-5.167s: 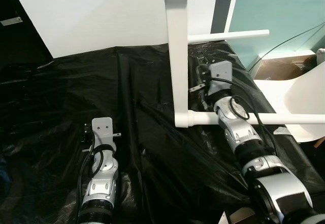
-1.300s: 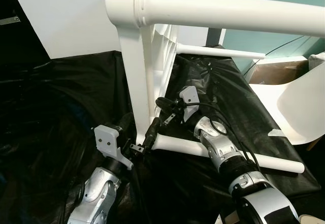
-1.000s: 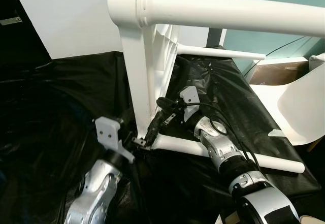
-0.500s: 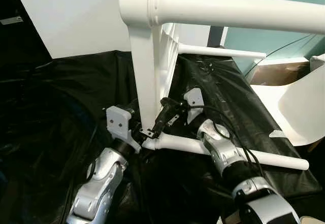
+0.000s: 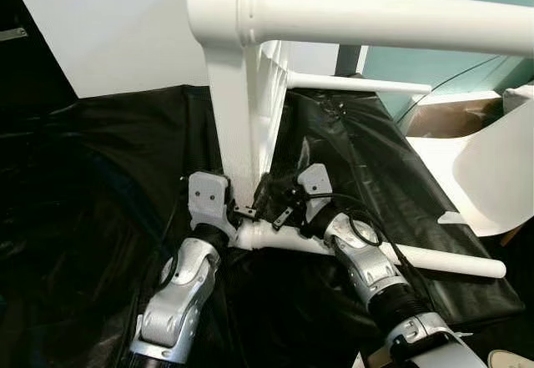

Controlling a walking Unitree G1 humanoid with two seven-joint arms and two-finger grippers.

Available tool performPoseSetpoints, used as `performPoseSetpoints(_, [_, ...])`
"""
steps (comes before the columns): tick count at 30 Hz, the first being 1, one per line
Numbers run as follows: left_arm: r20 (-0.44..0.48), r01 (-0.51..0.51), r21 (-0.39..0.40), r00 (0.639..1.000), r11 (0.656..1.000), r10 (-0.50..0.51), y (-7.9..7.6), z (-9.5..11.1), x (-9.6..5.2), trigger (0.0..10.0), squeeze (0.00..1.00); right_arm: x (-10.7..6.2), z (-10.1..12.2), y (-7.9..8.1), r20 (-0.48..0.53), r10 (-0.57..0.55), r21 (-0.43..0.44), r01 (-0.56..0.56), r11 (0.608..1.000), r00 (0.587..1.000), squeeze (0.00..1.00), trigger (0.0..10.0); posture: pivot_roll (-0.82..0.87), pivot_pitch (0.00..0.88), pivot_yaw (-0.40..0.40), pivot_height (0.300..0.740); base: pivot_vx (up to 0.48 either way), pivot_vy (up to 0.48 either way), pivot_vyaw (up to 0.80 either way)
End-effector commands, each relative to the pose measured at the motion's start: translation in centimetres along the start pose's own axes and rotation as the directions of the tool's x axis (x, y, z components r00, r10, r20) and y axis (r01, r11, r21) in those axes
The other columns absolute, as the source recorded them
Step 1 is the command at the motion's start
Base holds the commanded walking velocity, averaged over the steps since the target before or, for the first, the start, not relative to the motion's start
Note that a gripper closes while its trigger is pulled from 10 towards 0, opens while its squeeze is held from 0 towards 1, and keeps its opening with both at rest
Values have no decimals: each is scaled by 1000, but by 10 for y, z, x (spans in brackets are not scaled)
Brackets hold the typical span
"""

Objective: Building children table

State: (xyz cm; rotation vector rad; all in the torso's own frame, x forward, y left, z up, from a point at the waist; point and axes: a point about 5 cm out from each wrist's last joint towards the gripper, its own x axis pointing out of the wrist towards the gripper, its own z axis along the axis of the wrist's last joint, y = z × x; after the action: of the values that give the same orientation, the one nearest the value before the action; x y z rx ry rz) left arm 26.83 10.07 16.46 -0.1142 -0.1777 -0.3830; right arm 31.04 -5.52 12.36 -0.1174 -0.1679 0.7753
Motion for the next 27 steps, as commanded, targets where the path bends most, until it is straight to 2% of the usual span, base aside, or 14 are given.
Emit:
performPoseSetpoints(1, [10, -51, 6, 999, 999, 51, 4, 2, 3, 10000, 0, -2, -1, 3, -13, 17, 3, -17, 1000, 1000, 0, 10000, 141, 0, 13, 740, 0, 0, 0])
performPoseSetpoints(4, [43, -69, 3, 997, 998, 68, 4, 7, 8, 10000, 0, -13, -5, 2, -37, 7, -2, -7, 1000, 999, 0, 10000, 132, 0, 15, 740, 0, 0, 0])
performPoseSetpoints(10, [76, -73, 7, 995, 997, 72, 1, 10, 10, 10000, 0, -22, -10, 0, -62, -9, -6, 9, 1000, 998, 0, 10000, 113, 0, 24, 740, 0, 0, 0])
performPoseSetpoints(11, [81, -78, 3, 994, 997, 77, 1, 10, 11, 4431, 0, -23, -11, 0, -65, -16, -7, 15, 1000, 998, 0, 10000, 113, 0, 24, 740, 0, 0, 0])
performPoseSetpoints(12, [86, -73, 3, 994, 997, 72, 1, 10, 11, 0, 0, -24, -10, -1, -66, -23, -7, 23, 1000, 998, 0, 10000, 108, 0, 26, 740, 0, 0, 0])
performPoseSetpoints(17, [92, -84, 60, 993, 995, 78, 1, 8, 14, 0, 0, -25, -8, -4, -65, -40, -10, 40, 999, 997, 0, 10000, 101, 0, 34, 740, 0, 0, 0])
performPoseSetpoints(22, [90, -115, 67, 990, 991, 109, 5, 6, 14, 0, 0, -25, -7, -4, -68, -43, -10, 43, 999, 997, 0, 10000, 100, 0, 35, 740, 0, 0, 0])
performPoseSetpoints(25, [63, -185, 79, 982, 980, 180, 14, 1, 16, 0, 0, -28, -6, -3, -69, -42, -8, 41, 999, 997, 0, 10000, 97, 0, 38, 740, 0, 0, 0])
performPoseSetpoints(26, [53, -198, 83, 980, 977, 194, 16, -1, 17, 6196, 0, -29, -5, -1, -68, -40, -7, 40, 999, 997, 0, 10000, 92, 0, 41, 740, 0, 0, 0])
performPoseSetpoints(27, [46, -202, 86, 979, 976, 199, 17, -3, 16, 6196, 0, -31, -5, -1, -68, -40, -6, 39, 999, 997, 0, 10000, 91, 0, 42, 740, 0, 0, 0])
